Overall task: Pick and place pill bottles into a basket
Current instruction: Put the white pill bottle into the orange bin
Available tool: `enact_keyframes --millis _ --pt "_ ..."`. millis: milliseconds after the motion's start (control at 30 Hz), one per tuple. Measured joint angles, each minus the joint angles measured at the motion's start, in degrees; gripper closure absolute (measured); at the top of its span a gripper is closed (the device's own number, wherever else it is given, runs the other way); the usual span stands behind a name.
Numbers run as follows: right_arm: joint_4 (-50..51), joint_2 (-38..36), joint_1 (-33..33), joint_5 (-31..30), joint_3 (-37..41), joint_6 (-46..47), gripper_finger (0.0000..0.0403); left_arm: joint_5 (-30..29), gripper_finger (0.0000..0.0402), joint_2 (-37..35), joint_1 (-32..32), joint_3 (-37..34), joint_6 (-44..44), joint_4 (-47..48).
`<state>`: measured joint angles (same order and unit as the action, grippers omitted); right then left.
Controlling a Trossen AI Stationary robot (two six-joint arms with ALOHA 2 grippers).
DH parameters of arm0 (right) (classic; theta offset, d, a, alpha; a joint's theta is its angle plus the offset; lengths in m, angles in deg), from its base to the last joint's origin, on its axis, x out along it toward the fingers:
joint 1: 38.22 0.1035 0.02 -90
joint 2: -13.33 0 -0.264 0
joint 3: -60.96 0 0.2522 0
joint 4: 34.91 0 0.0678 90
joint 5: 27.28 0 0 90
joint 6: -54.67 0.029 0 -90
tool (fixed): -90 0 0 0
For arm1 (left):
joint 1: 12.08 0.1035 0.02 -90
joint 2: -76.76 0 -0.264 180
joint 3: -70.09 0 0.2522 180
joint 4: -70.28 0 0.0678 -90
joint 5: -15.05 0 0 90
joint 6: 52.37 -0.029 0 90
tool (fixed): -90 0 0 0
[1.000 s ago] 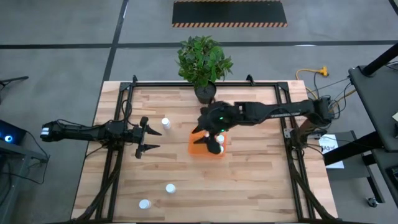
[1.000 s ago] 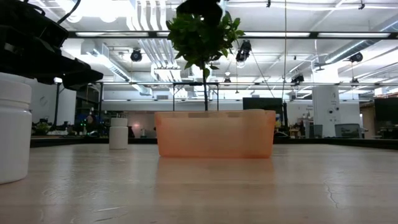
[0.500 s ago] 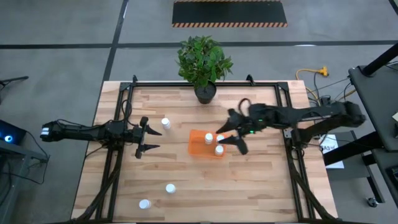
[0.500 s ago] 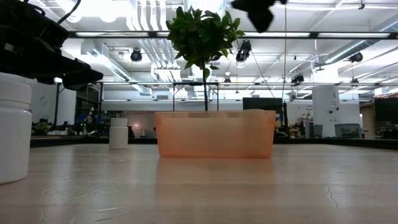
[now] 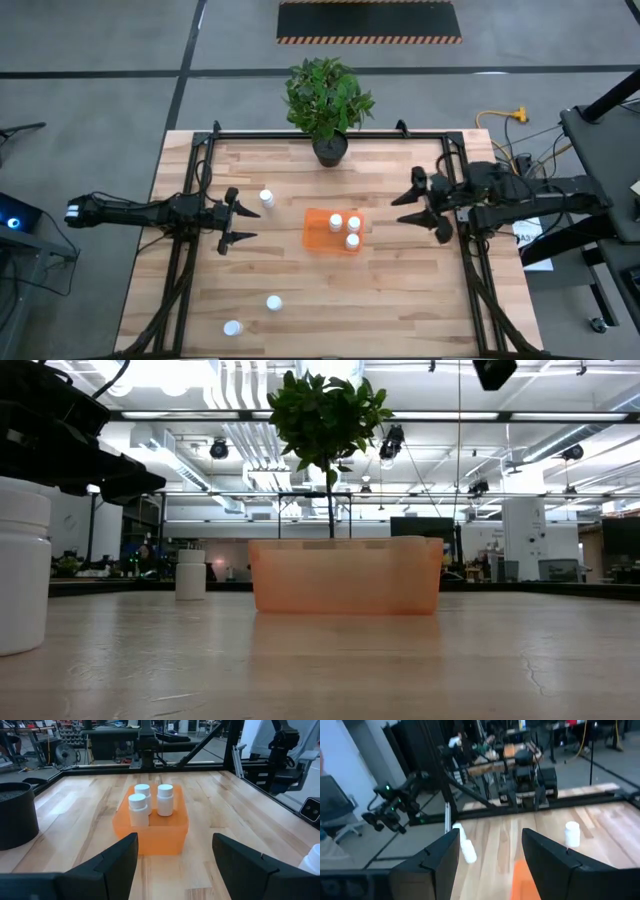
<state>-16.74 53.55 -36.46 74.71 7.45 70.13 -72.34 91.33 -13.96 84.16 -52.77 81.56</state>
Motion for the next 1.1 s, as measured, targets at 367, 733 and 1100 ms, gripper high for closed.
enact_keyframes --millis 367,733,1100 --pt "1.67 -9.29 -0.02 -0.11 0.21 -2.26 0.0199 0.01 0.0163 0.00 0.01 0.00 0.00 -0.02" --pt "1.12 -22.88 -0.01 -5.60 5.80 -2.27 0.0199 -0.01 0.0163 0.00 -0.01 0.00 0.00 0.00" --pt "-14.41 -38.83 0.00 -7.76 17.04 -2.36 0.0199 -0.01 0.0163 0.00 -0.03 0.00 0.02 -0.02"
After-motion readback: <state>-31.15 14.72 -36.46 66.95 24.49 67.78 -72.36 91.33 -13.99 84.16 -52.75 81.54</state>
